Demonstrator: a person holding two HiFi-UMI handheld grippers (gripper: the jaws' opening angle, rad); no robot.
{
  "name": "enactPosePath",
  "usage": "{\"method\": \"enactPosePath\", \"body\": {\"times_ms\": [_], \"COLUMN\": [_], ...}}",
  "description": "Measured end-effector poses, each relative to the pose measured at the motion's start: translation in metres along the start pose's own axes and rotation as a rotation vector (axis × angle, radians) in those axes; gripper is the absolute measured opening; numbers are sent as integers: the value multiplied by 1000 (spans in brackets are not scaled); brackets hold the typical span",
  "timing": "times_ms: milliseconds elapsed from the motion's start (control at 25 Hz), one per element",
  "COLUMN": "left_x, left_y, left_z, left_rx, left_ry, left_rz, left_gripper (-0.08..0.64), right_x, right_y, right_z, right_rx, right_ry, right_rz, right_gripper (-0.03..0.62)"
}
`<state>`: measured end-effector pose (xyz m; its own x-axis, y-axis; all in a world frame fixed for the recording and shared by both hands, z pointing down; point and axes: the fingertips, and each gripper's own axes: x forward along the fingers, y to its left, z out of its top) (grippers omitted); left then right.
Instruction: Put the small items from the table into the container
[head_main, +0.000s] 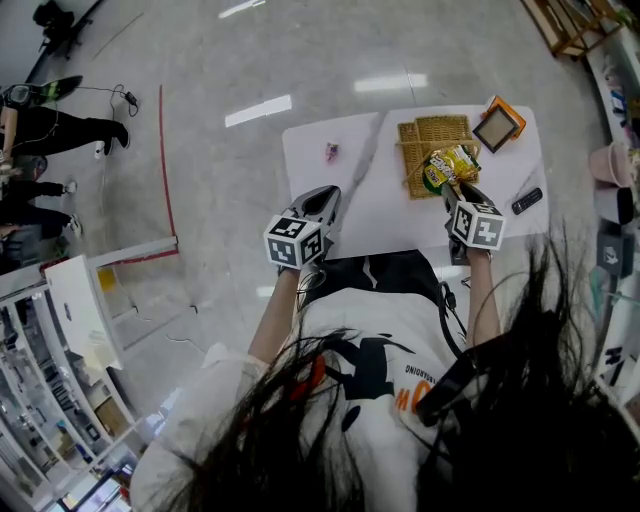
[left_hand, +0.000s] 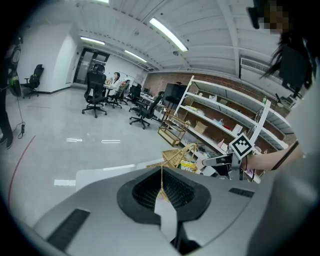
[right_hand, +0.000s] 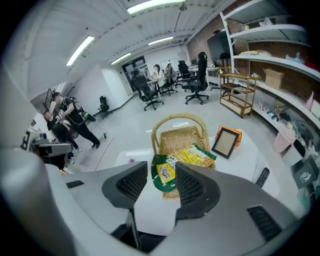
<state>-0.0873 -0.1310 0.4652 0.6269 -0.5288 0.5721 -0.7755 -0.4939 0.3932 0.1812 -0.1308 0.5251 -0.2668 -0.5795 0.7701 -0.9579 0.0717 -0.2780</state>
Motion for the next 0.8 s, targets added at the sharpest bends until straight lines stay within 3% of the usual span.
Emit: {"method": "enactPosePath", "body": {"times_ms": [120, 400, 800], "left_x": [-8, -30, -68], "left_y": [1, 4, 29], "left_z": [3, 4, -6], "left_rx": [9, 32, 19], "left_ry": [-13, -35, -71], "left_rz": [-15, -45, -52], "left_gripper": [9, 9, 9], "right_x": [-9, -14, -7], "right_y": [31, 116, 217], "right_z": [4, -2, -14], "right_rx": [29, -3, -102], "right_ry": [-47, -76, -81], "right_rz": [45, 162, 239], "right_gripper": [179, 166, 34]}}
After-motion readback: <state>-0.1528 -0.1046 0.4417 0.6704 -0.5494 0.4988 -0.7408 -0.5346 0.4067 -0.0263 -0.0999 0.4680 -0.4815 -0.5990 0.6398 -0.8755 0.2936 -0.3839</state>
